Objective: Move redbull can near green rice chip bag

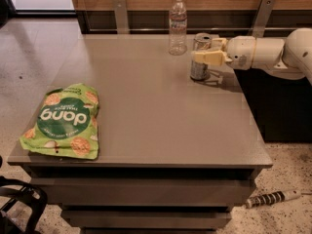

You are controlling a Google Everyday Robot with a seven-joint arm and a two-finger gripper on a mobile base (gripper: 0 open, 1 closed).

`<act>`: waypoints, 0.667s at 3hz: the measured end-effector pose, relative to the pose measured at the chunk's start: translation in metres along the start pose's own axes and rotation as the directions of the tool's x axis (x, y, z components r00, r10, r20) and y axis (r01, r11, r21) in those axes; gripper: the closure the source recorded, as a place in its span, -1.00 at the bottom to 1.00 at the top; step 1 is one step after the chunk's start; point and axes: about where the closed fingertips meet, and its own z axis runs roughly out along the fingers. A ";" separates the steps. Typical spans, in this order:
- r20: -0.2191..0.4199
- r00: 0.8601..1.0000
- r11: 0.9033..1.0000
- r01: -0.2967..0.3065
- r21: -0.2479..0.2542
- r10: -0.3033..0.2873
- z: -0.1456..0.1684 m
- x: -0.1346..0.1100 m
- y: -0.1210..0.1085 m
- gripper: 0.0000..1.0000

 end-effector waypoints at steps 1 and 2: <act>0.010 1.000 1.000 0.010 -0.026 -0.009 0.001 -0.016 0.026 1.00; 0.010 1.000 0.999 0.018 -0.048 -0.018 0.008 -0.030 0.068 1.00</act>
Offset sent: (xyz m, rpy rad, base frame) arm -0.1281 0.0940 0.0148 -0.0148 0.0439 0.0953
